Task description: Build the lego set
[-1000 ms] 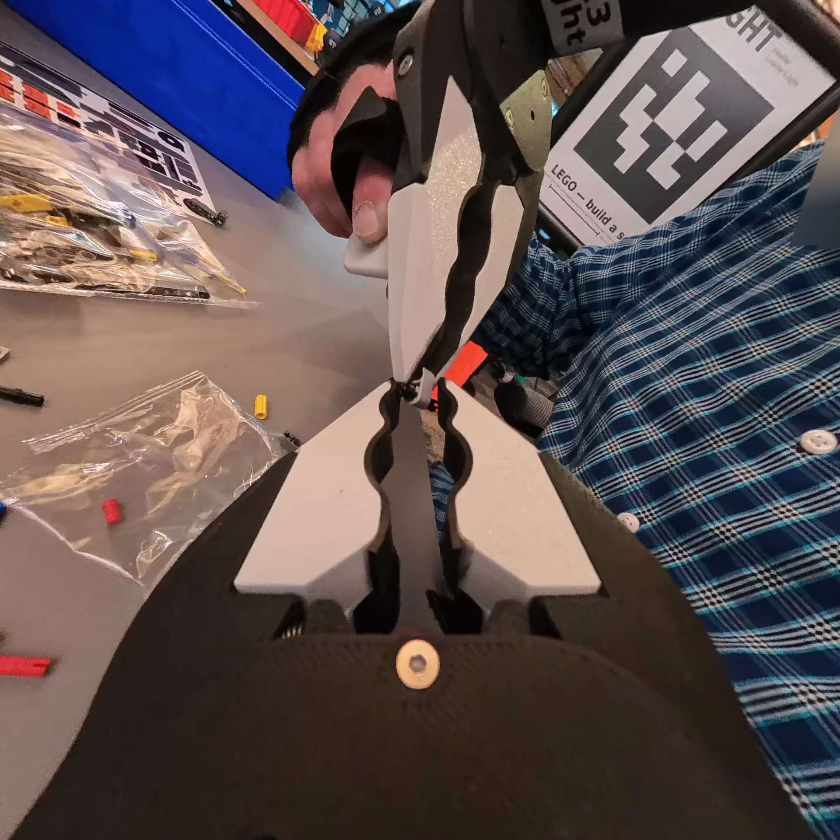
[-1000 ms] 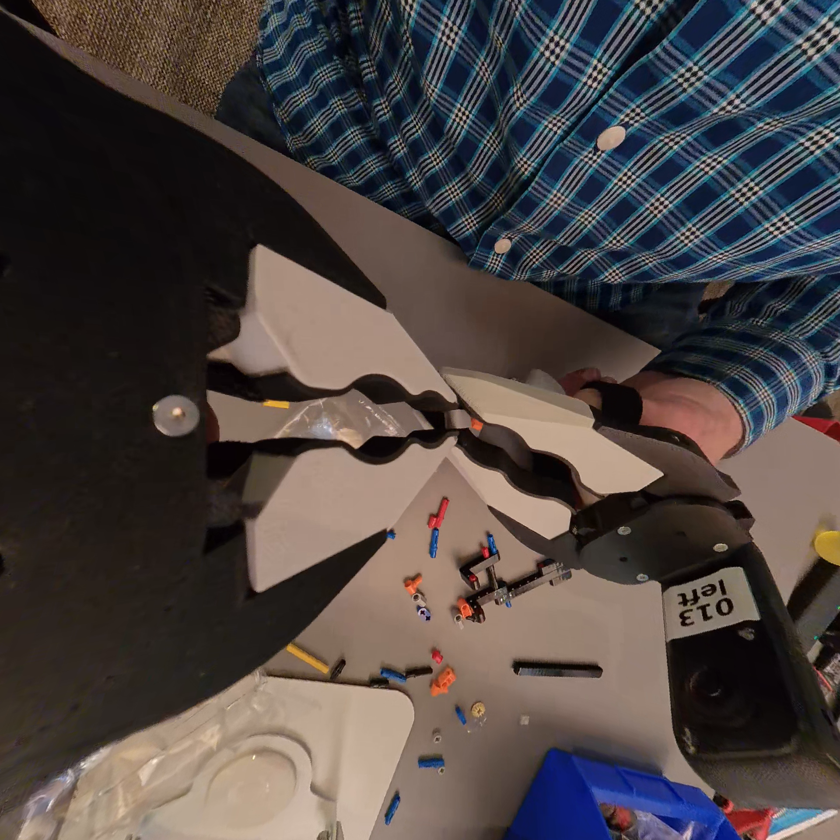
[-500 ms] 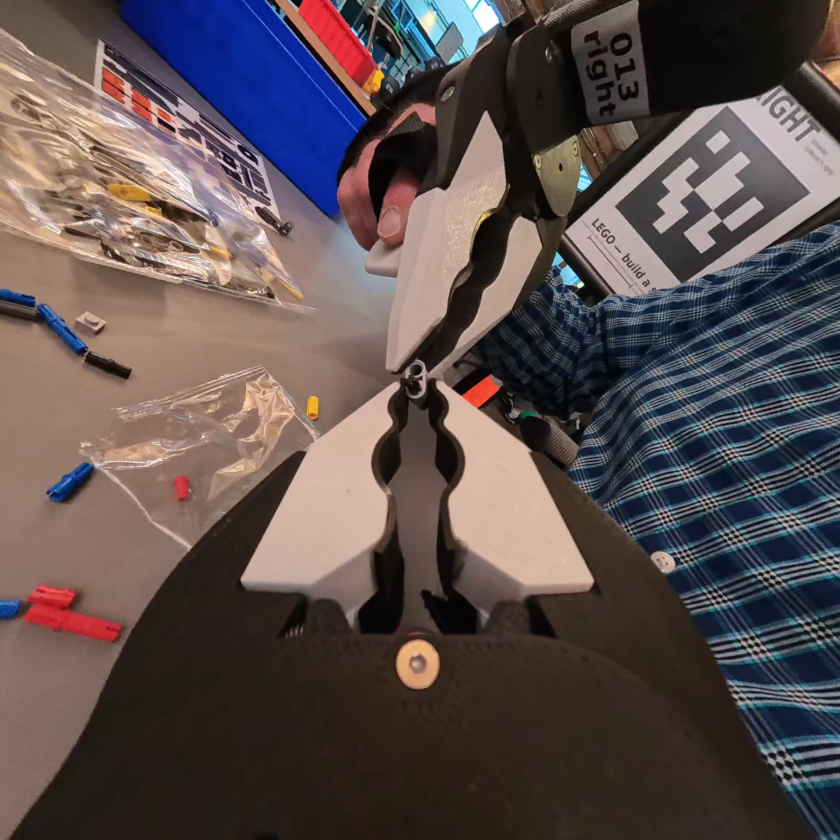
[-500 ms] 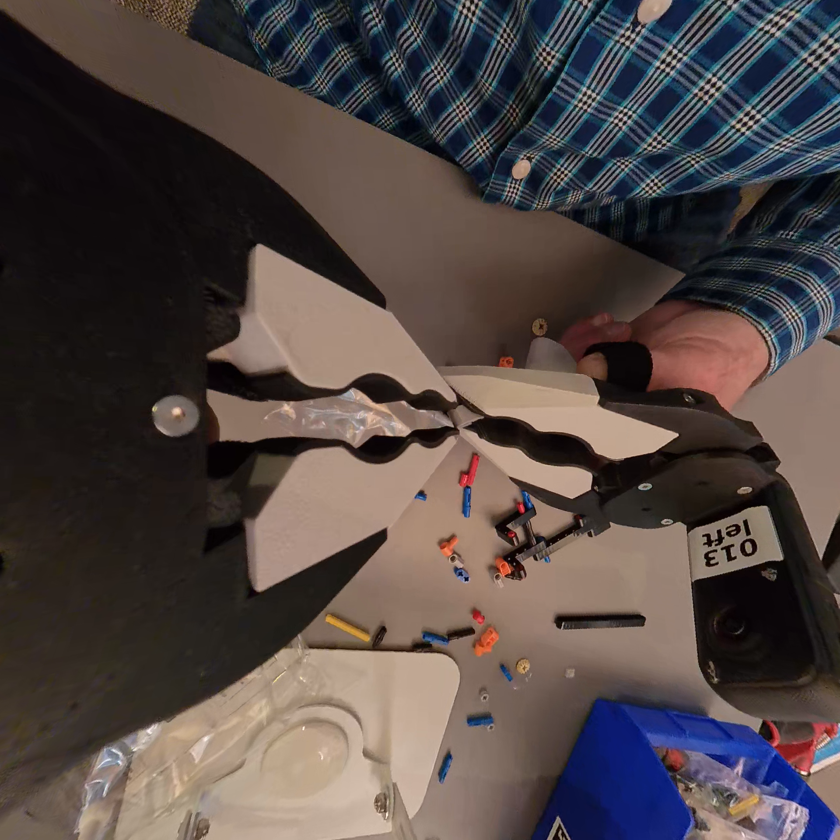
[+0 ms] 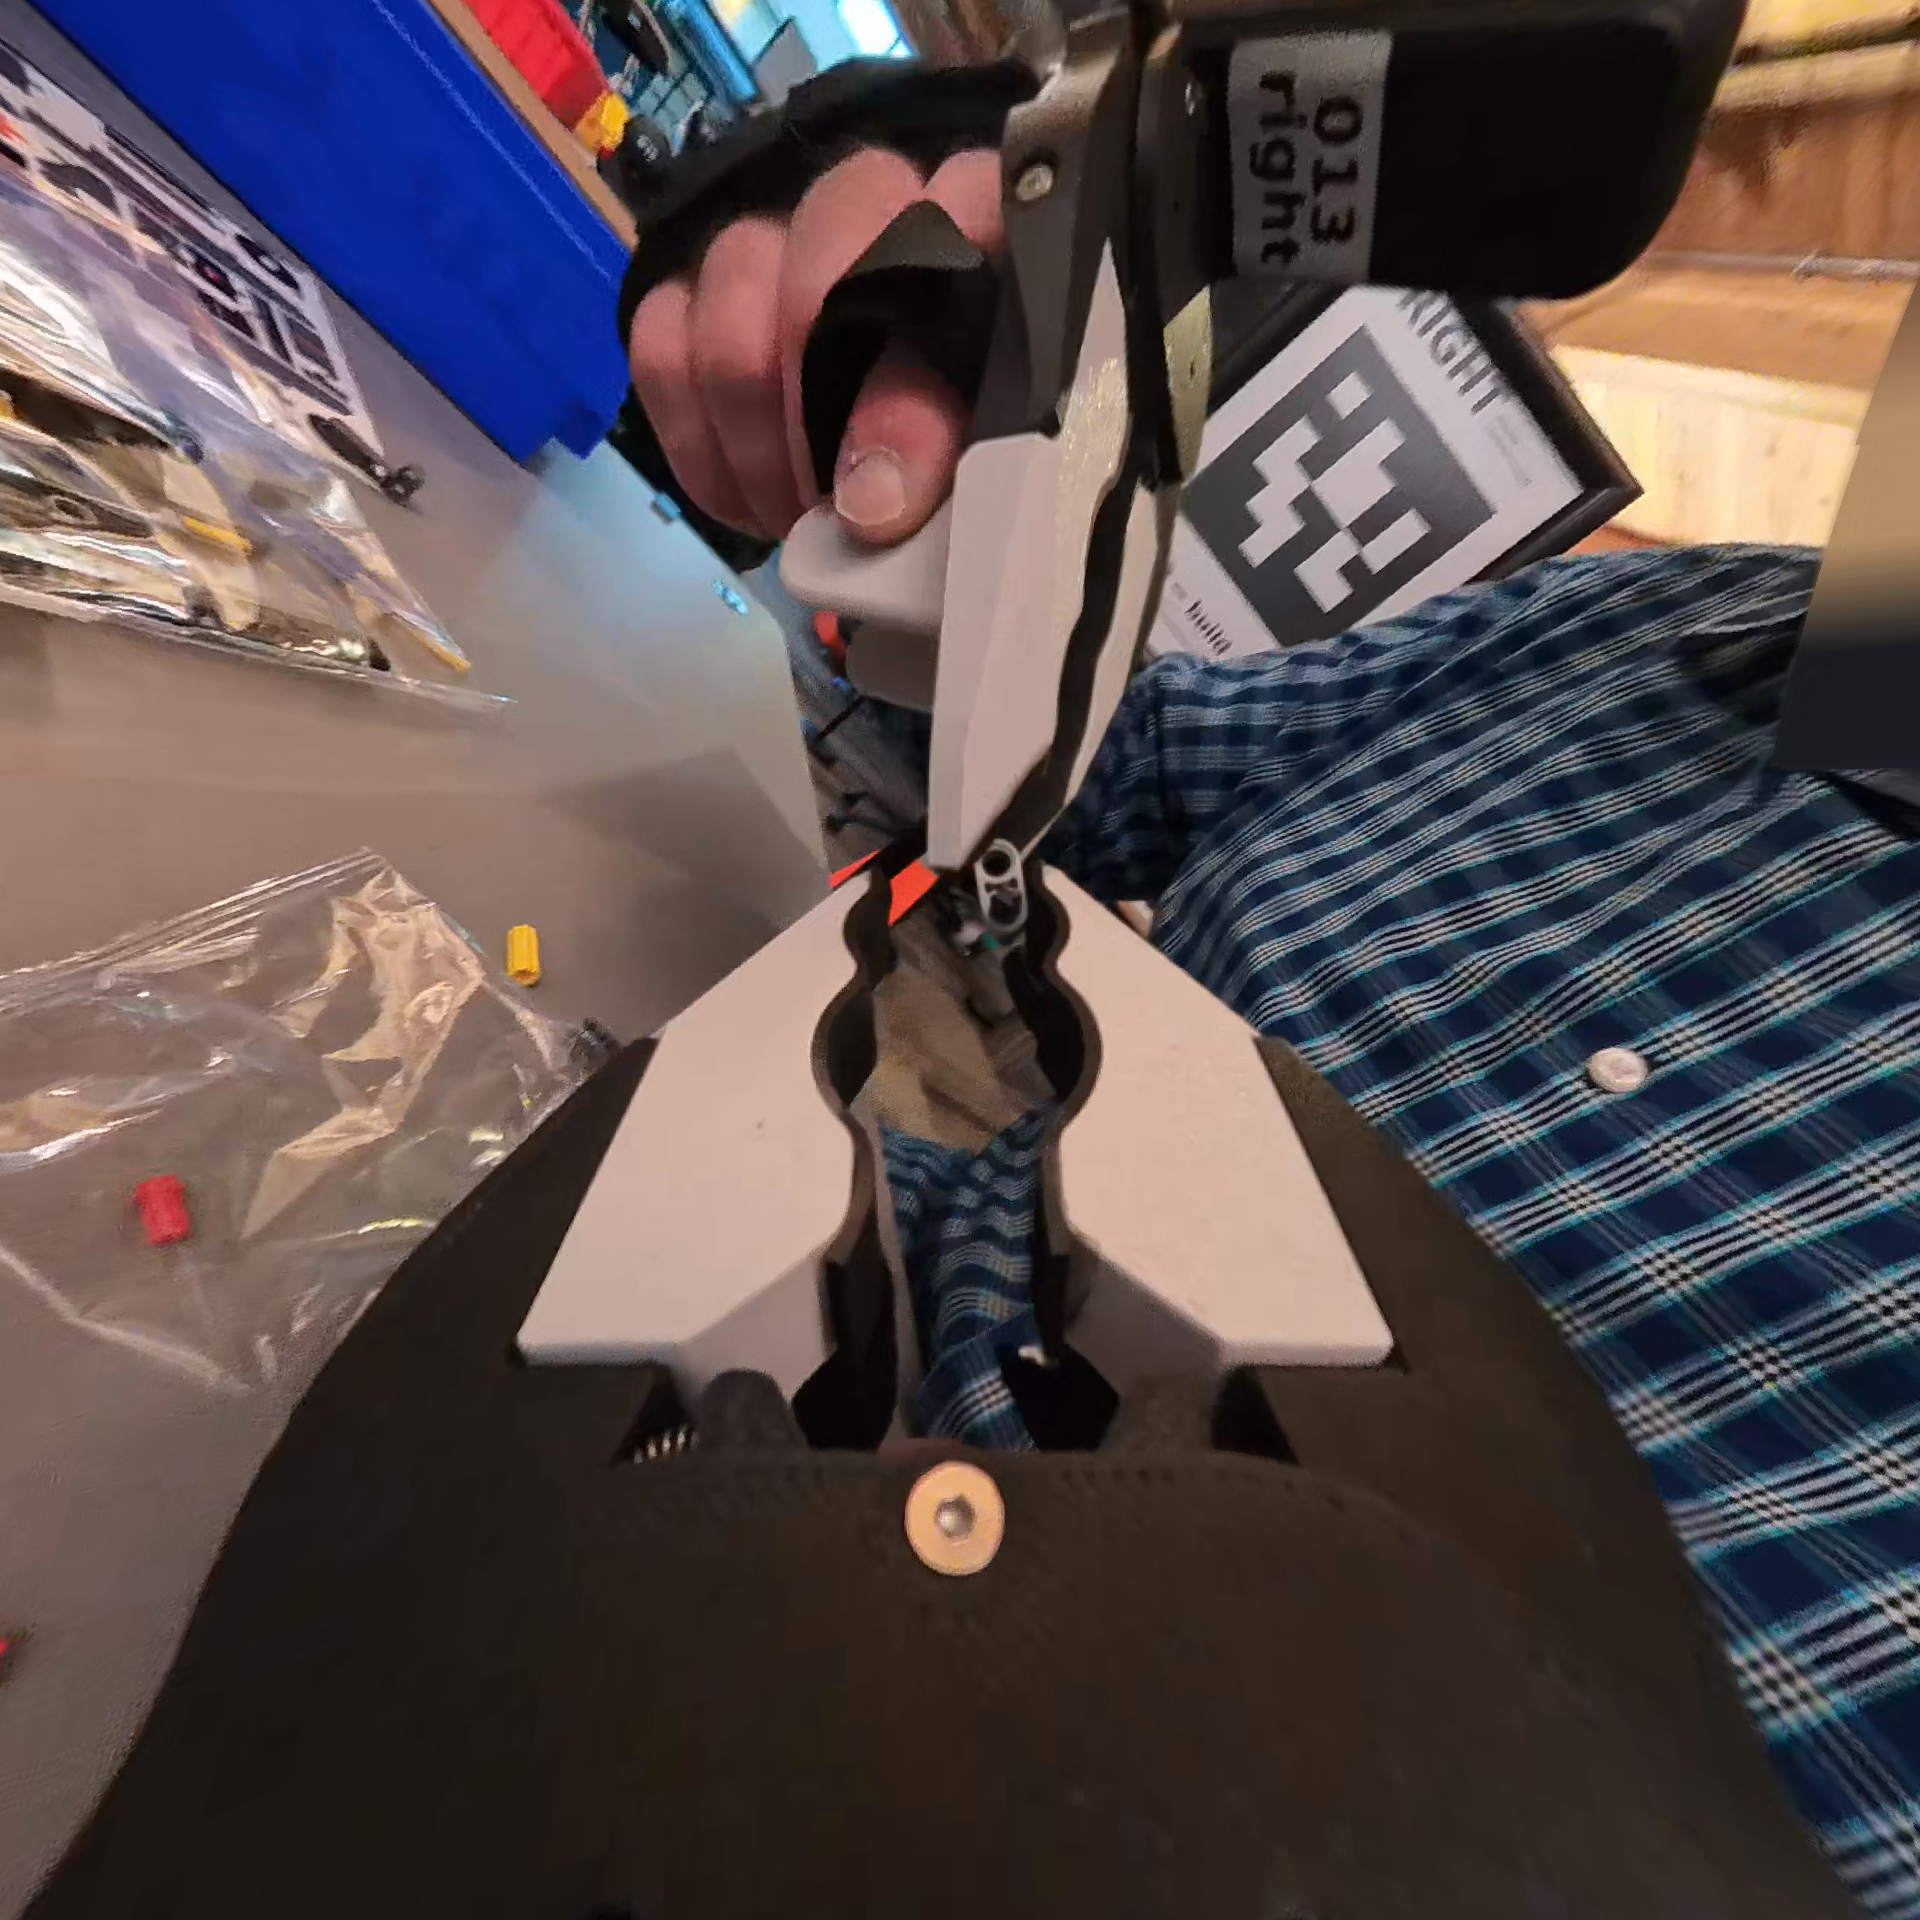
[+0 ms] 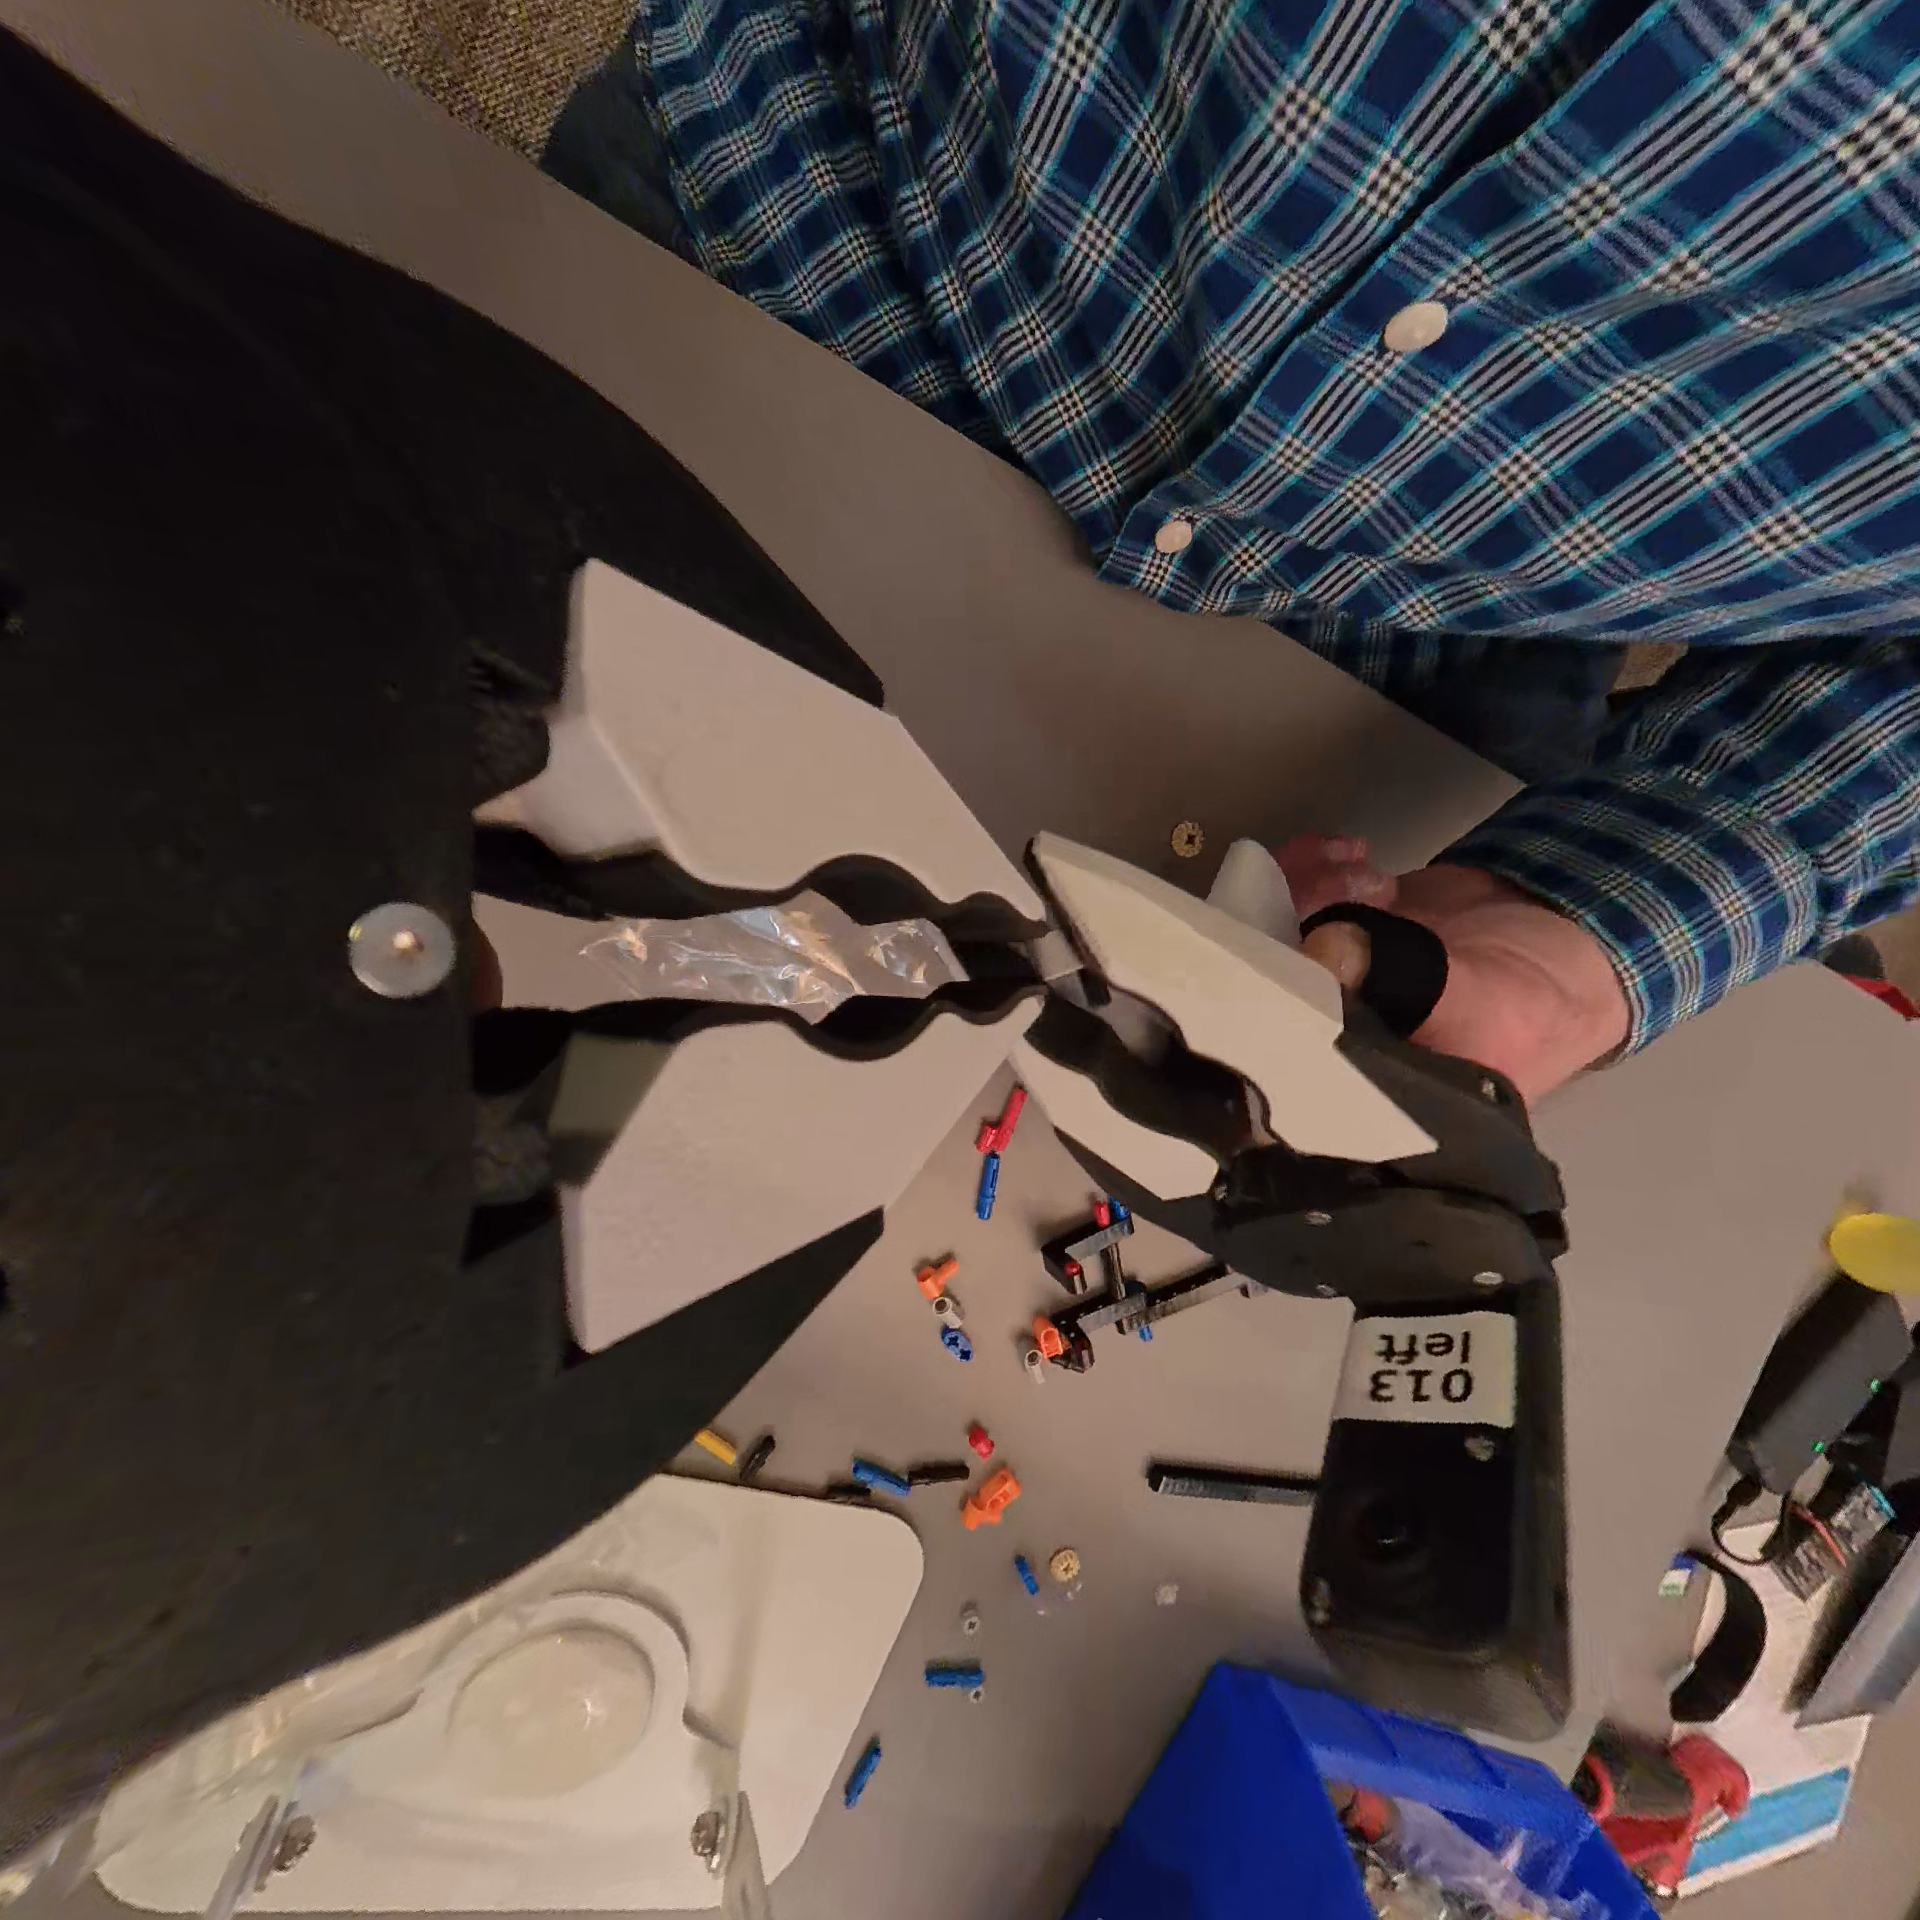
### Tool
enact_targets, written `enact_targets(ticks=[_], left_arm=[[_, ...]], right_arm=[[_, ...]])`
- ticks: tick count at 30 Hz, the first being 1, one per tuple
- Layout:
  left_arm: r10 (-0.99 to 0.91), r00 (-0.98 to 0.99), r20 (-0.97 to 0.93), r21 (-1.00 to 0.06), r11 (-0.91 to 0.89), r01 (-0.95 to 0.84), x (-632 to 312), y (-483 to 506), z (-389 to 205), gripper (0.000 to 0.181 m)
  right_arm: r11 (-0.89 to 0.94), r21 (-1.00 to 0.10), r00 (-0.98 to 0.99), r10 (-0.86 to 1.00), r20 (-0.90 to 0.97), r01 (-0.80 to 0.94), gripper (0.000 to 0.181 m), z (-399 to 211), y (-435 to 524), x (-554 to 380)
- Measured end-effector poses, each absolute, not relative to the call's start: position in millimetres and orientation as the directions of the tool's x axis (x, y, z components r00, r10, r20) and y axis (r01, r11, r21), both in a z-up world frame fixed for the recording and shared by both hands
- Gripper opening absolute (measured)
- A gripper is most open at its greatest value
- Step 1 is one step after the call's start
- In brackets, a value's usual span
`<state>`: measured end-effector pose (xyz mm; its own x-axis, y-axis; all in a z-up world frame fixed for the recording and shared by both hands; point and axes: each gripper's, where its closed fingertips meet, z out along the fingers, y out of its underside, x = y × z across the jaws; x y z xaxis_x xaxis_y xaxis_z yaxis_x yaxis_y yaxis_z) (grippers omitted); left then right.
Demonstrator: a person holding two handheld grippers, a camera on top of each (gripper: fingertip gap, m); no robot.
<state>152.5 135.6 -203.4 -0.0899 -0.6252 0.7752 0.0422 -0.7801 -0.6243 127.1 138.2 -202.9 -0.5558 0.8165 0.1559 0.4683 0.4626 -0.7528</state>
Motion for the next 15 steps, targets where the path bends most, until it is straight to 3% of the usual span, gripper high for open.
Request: enact_targets(ticks=[15], left_arm=[[-0.538,-0.332,0.775,-0.533,-0.838,0.116,151,124,-176,0.013]], right_arm=[[0.482,-0.783,-0.663,0.738,0.121,0.393,0.005,-189,122,130]])
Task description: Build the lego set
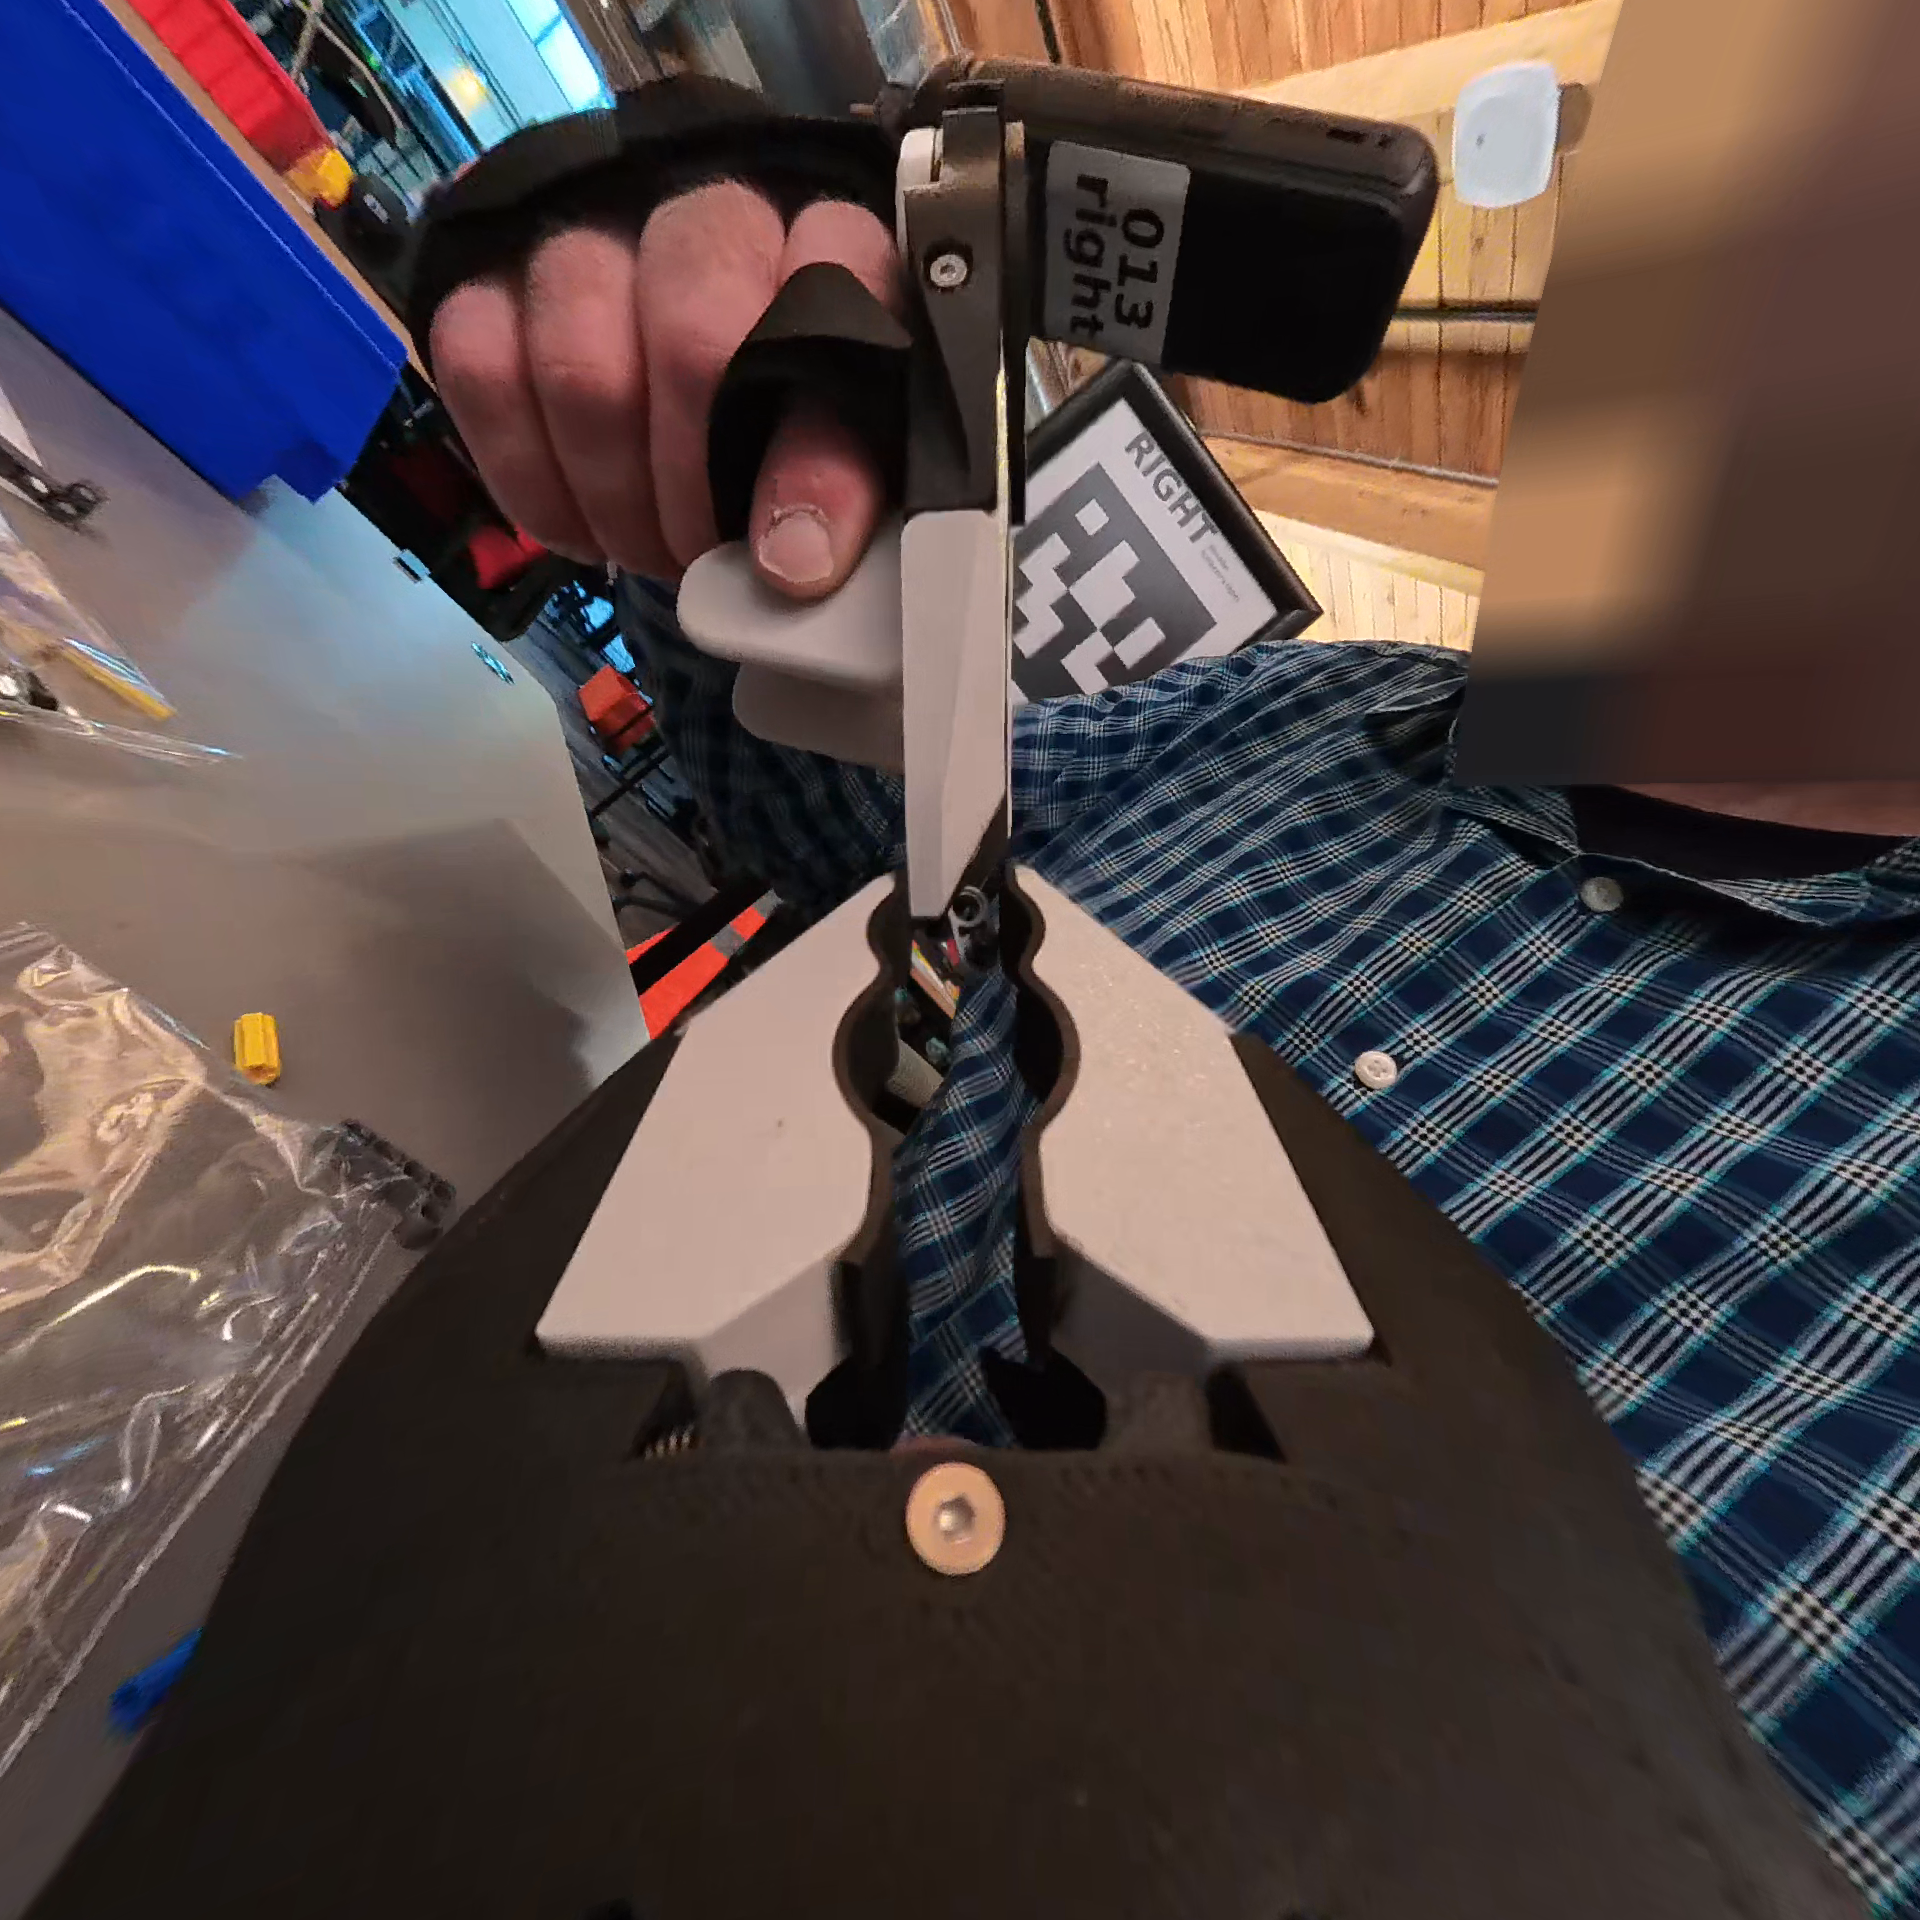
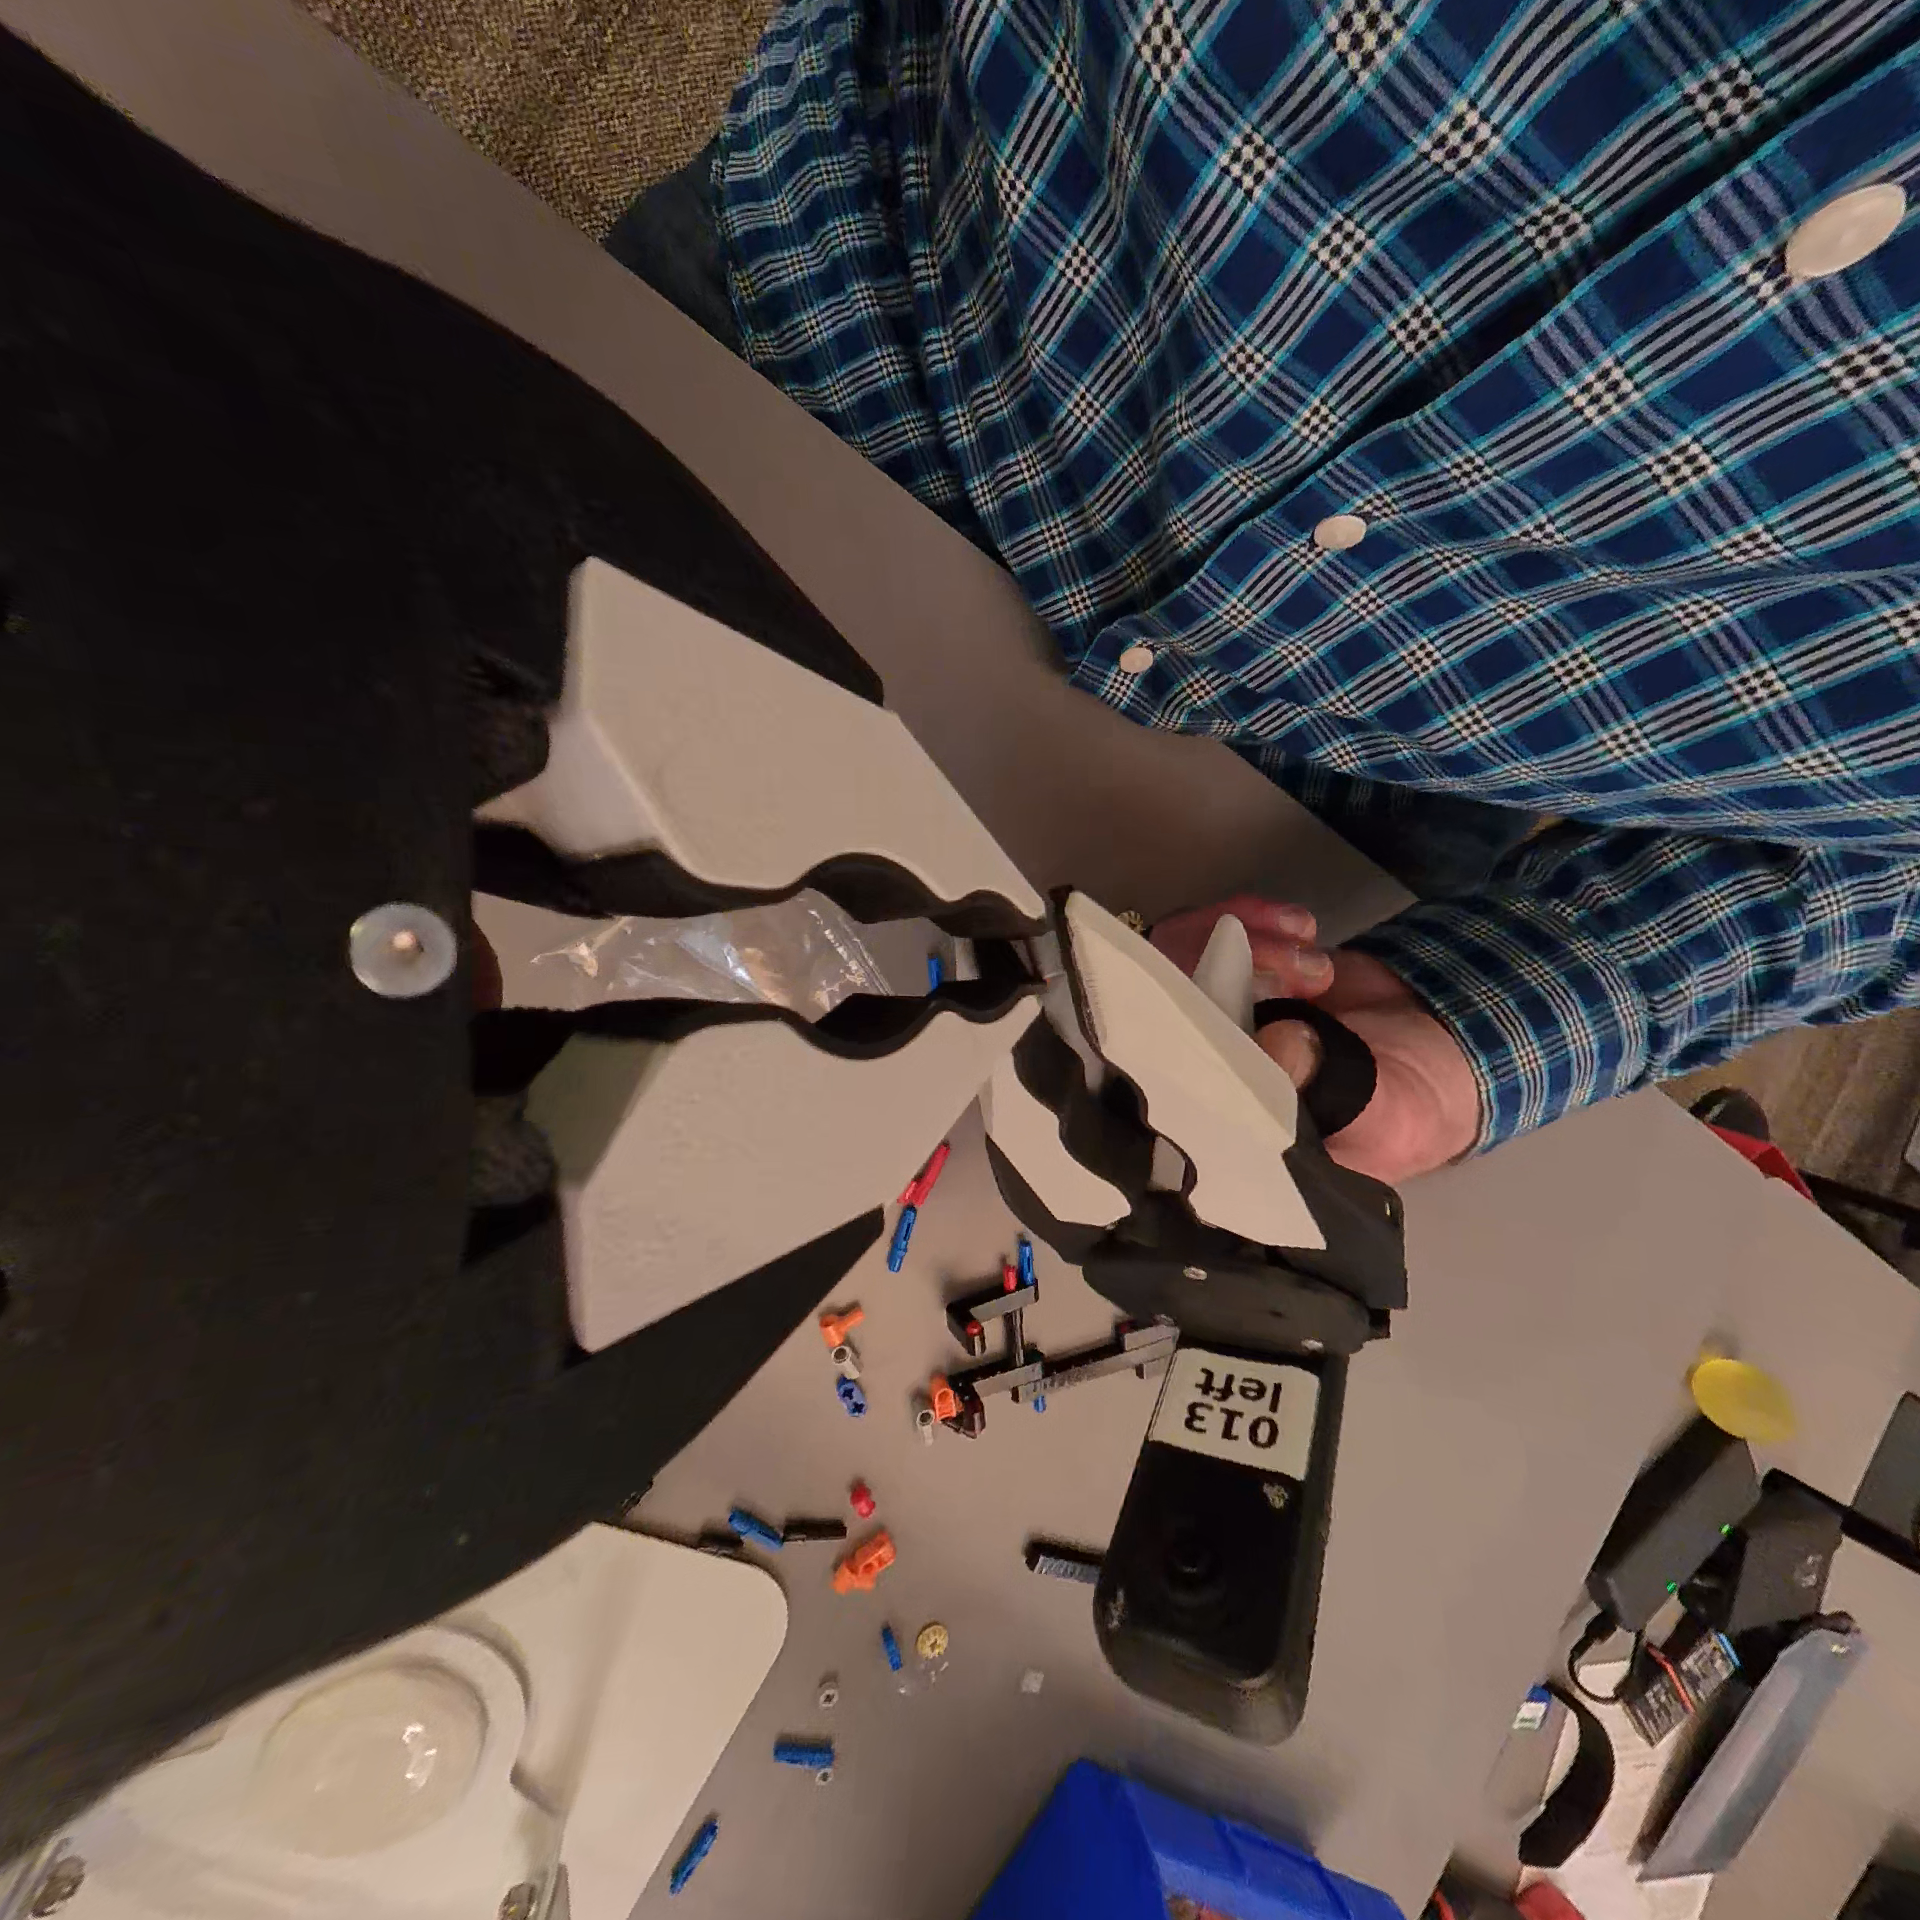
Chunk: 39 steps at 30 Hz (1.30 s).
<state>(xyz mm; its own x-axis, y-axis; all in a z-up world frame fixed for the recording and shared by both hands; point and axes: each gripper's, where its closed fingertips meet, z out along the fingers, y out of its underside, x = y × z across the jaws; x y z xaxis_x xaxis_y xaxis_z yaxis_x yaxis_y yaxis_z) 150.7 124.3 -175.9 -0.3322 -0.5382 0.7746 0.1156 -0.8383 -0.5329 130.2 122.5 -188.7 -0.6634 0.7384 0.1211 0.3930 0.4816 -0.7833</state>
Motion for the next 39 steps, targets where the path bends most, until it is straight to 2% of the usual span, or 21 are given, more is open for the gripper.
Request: enact_targets(ticks=[9,15,20,29,34,39], left_arm=[[-0.560,-0.255,0.789,-0.535,-0.829,0.166,149,139,-185,0.009],[-0.519,-0.159,0.840,-0.494,-0.852,0.173,151,164,-201,0.013],[-0.543,-0.030,0.839,-0.531,-0.830,0.169,144,181,-210,0.011],[-0.594,0.251,0.764,-0.621,-0.783,0.041,129,187,-239,0.003],[-0.594,0.275,0.756,-0.617,-0.787,-0.007,137,181,-250,0.006],[-0.568,0.149,0.810,-0.579,-0.814,0.044,150,179,-233,0.009]], right_arm=[[0.439,-0.810,-0.626,0.771,0.116,0.390,0.005,-196,136,128],[0.408,-0.806,-0.566,0.817,0.112,0.429,0.005,-210,161,130],[0.341,-0.825,-0.495,0.865,0.087,0.450,0.005,-216,177,132],[0.271,-0.754,-0.396,0.918,0.015,0.599,0.005,-251,182,151],[0.235,-0.785,-0.367,0.930,0.010,0.574,0.006,-256,178,154],[0.284,-0.819,-0.405,0.912,0.070,0.498,0.005,-235,173,149]])
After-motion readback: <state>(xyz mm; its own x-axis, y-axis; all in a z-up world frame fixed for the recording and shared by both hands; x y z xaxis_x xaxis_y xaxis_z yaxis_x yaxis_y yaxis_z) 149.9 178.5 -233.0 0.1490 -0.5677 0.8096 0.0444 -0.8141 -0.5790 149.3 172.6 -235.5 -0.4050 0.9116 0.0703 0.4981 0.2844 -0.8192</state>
